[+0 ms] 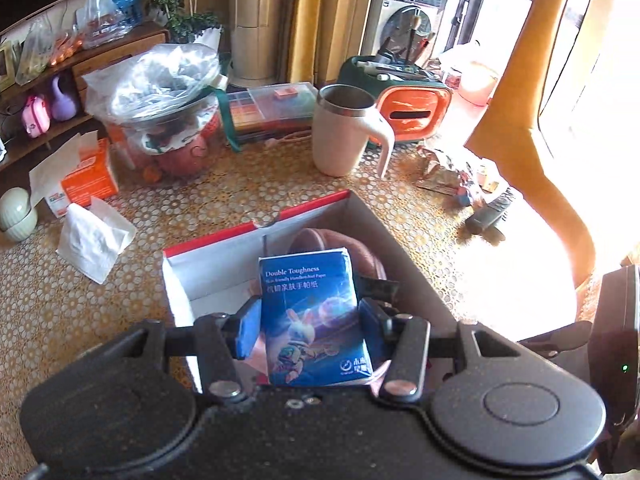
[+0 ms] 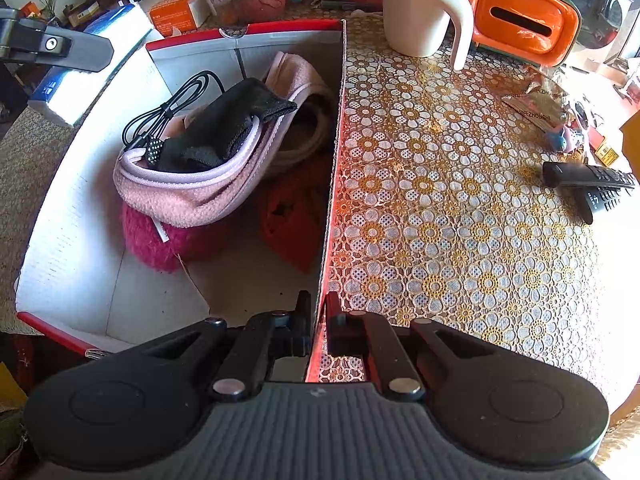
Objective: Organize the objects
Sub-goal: 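Carry the blue tissue pack with the left gripper into the shoebox, then open the left gripper to release the tissue pack on the pouch, then move the left gripper to the printed face mask and grasp it, then carry the face mask with the left gripper into the shoebox, then open the left gripper to release the mask beside the pink ball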
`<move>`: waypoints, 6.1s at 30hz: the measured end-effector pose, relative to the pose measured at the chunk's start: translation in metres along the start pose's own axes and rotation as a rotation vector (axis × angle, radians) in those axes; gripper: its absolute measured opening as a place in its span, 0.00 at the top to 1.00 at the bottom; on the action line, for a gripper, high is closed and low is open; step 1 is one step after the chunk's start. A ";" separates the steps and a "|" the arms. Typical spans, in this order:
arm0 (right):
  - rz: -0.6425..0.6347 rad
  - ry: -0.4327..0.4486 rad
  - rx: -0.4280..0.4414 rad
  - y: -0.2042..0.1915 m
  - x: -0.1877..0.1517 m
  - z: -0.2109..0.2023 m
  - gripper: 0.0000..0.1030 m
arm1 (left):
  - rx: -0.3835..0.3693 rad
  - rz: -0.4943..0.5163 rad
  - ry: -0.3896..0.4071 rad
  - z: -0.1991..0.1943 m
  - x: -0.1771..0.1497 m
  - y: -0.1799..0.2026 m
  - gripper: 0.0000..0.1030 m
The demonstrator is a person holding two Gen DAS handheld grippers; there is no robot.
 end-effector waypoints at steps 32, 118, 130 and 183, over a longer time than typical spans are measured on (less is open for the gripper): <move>0.018 0.005 0.005 0.001 0.000 0.000 0.94 | -0.034 0.020 -0.097 0.069 -0.003 0.024 0.30; 0.081 0.004 -0.011 0.002 0.003 0.003 0.94 | 0.155 -0.253 -0.095 0.003 -0.075 -0.119 0.92; 0.089 0.015 -0.002 0.004 0.005 0.005 0.94 | 0.040 -0.028 -0.036 -0.037 -0.041 -0.033 0.92; 0.117 0.036 0.026 0.007 0.002 0.004 0.92 | -0.106 0.079 -0.140 0.047 -0.089 0.057 0.20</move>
Point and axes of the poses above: each gripper's, at about its wrist camera, not at the fingertips, and z roughly the way its jaws point, y to its right, x to its top, the point moved 2 cm from there along z, roughly the way its jaws point, and after that the axes turned 8 degrees about z, right-handed, at the moved point
